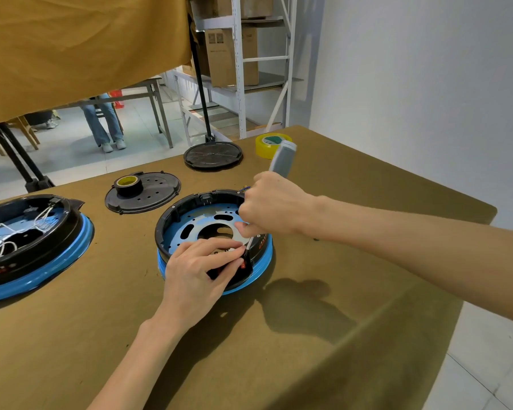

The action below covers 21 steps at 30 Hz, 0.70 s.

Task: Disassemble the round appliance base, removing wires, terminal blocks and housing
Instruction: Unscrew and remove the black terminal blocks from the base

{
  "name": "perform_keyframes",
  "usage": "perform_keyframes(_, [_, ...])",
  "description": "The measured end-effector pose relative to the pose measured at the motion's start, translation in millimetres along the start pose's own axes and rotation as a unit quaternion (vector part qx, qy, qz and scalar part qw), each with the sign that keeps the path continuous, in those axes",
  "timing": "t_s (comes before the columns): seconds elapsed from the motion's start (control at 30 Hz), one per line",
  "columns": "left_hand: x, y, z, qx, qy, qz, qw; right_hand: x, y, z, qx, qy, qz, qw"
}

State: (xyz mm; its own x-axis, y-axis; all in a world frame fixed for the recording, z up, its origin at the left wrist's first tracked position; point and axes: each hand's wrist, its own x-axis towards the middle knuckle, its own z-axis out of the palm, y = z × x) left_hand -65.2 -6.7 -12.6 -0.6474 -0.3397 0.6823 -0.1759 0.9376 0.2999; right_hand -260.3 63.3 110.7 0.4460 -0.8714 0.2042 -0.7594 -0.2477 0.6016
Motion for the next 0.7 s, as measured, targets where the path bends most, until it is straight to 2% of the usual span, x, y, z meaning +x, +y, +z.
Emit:
perform_keyframes(0.1, [0,0,0,0.000,-0.003,0.000,1.000,-25,-18,2,-0.058,0.049,0.109,0.991])
perform_keyframes(0.23, [0,1,-1,-0.002,-0.010,-0.001,1.000,-38,-36,8,-0.098,0.021,0.189,0.977])
perform_keyframes(0.5, [-1,2,-1,-0.008,-0.001,0.001,1.000,-35,-49,-2,-0.151,-0.033,0.223,0.962])
perform_keyframes(0.7, [-5,3,0,-0.014,0.016,0.025,0.999,-41,-48,-3,-0.095,-0.050,0.280,0.954])
